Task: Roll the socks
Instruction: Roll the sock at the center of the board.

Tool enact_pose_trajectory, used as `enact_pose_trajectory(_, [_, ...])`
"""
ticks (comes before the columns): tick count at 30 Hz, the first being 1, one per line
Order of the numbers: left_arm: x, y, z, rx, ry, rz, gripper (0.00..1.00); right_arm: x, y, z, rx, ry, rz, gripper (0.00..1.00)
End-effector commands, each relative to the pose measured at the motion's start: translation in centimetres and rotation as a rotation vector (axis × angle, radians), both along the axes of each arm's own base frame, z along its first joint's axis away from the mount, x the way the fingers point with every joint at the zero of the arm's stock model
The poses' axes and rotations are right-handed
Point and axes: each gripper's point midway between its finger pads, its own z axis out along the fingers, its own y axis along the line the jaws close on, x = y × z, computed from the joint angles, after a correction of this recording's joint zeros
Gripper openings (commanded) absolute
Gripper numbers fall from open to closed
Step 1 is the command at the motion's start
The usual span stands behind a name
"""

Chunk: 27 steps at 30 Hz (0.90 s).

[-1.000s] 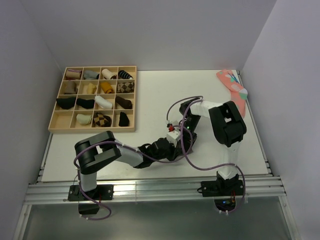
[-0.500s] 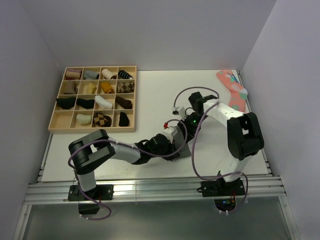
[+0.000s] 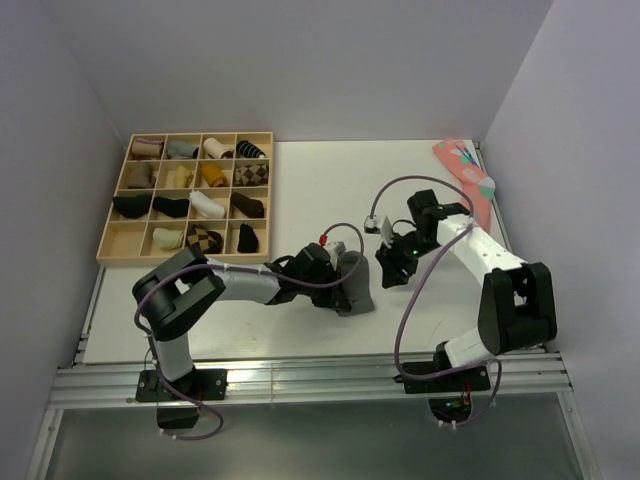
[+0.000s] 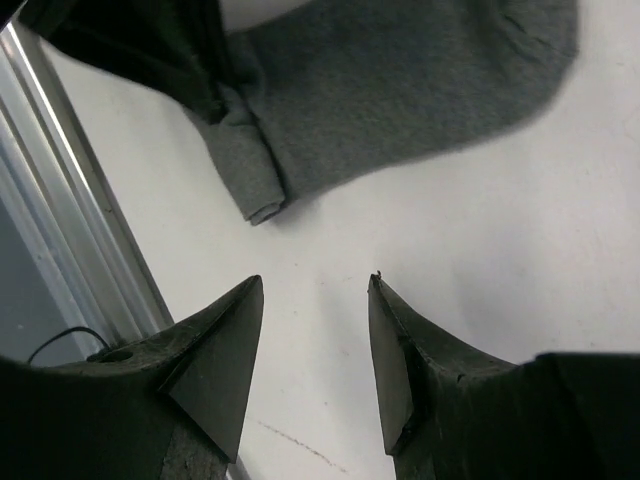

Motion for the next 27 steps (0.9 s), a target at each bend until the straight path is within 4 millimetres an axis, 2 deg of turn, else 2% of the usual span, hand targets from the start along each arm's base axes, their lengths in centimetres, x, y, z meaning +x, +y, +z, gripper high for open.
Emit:
enact_pose_trajectory(1, [-2.4,2.6,-3.1,0.125,0.213,-0.027,0.00,-1.2,1.0,0.9,0.071,-0.100,0.141,0.54])
enact_pose_trajectory(4, [-2.1,2.4,-3.1,0.117,0.258,-0.030,0.00,-2.5,1.8,0.3,0.069,-0.140,0.212,0.54])
enact_pose_trajectory(5, [-2.6,2.8,-3.3,0.131,0.296,-0.033,0.00,-2.7,1.8,-0.1,0.042,-0.156,0.226,0.54])
enact_pose_trajectory(10, [-2.6,2.9,-3.3,0.117,0.354,-0.037,0.00,-4.4,3.9,-1.5,-0.001,-0.274,0.319,0.55])
enact_pose_trajectory(18, [-3.0,2.6,-3.6,0.102,0.402,-0.058,0.01,-4.7,5.6,-2.0,-0.010,-0.339,0.360,0.56])
enact_pose_trajectory(27, [-2.9,2.8,-3.9,0.092,0.426,-0.060,0.00,-5.7,6.5,-3.7,-0.069,-0.329,0.424,0.53])
